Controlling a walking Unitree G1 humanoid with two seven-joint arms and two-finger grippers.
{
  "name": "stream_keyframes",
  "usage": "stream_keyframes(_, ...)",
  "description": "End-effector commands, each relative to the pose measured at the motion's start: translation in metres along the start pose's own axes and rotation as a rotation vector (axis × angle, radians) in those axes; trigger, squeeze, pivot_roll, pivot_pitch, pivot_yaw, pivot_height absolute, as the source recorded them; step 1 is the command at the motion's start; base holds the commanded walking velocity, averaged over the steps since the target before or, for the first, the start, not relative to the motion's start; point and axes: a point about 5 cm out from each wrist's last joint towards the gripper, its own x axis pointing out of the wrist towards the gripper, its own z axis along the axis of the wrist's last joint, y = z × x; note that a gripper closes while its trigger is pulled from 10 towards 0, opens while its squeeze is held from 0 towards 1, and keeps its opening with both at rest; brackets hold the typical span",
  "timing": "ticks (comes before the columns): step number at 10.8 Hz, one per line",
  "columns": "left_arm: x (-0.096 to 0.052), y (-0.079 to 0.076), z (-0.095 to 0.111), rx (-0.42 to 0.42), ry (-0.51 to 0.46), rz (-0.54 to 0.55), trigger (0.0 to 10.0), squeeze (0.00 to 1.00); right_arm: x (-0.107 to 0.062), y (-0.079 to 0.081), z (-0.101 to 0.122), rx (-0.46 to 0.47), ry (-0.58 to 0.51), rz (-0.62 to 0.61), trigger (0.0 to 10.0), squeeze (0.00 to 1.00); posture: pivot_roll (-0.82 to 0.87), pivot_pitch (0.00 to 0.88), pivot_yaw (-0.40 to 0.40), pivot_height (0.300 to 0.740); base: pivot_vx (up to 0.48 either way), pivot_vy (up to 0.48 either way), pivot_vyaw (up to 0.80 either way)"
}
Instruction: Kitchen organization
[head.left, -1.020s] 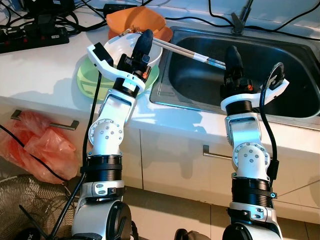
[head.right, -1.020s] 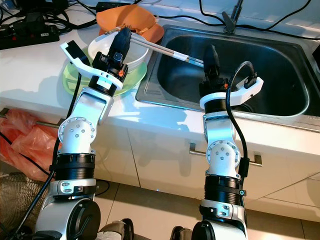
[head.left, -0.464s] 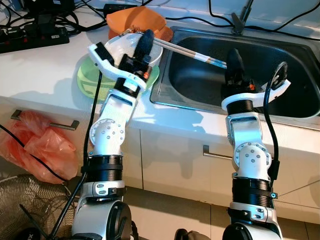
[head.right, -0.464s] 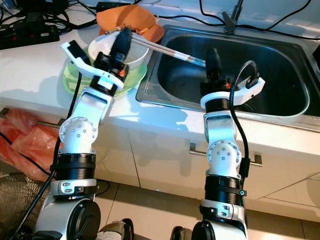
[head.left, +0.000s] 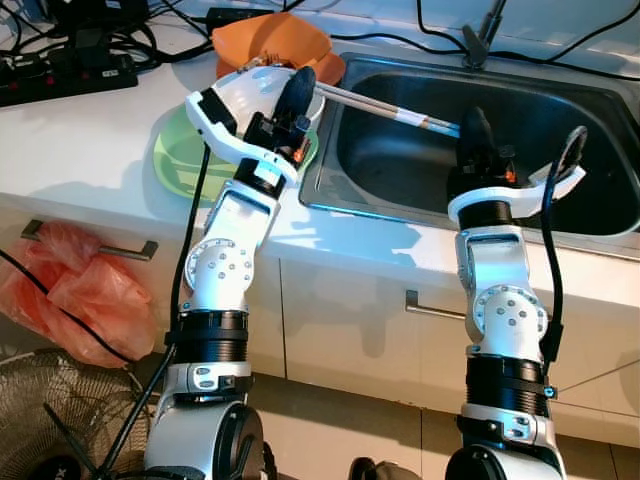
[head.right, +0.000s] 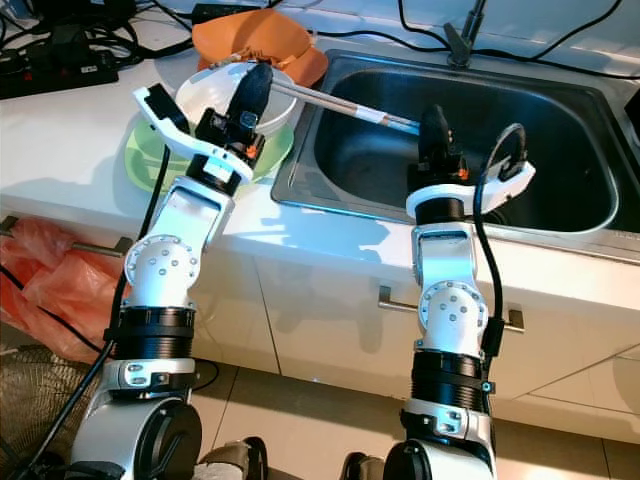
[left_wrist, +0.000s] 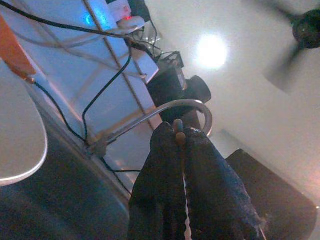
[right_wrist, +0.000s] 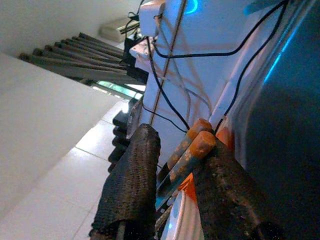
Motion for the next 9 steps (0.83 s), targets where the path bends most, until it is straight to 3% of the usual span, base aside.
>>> stream_keyframes(1,0.001,0.002,-0.016,-0.026,0.03,0.031,10.0,1.0,0.007,0.018,-0.011,0.103,-0.018,0.044,0.0,0.0,0.09,0.15,-0.025,0.74,0.0,0.0,0.0)
stream_keyframes(6,-0.001,0.003,-0.021,-0.003,0.071,0.013,10.0,1.0,0.011,0.017,-0.002,0.233,-0.083,0.011,0.0,0.0,0.09,0.146,-0.023,0.74,0.0,0.0,0.0)
stream_keyframes(7,-0.002,0.0,-0.027,0.061,0.122,-0.011,10.0,0.06,0.012,0.017,0.003,0.28,-0.112,0.0,0.0,0.0,0.09,0.143,-0.021,0.74,0.0,0.0,0.0)
stream_keyframes(8,-0.002,-0.001,-0.032,0.083,0.149,-0.015,10.0,0.0,0.012,0.017,0.005,0.289,-0.125,-0.002,0.0,0.0,0.08,0.141,-0.021,0.74,0.0,0.0,0.0)
stream_keyframes(9,-0.002,-0.001,-0.035,0.092,0.167,-0.014,10.0,0.0,0.013,0.017,0.007,0.301,-0.134,-0.005,0.0,0.0,0.08,0.14,-0.021,0.74,0.0,0.0,0.0)
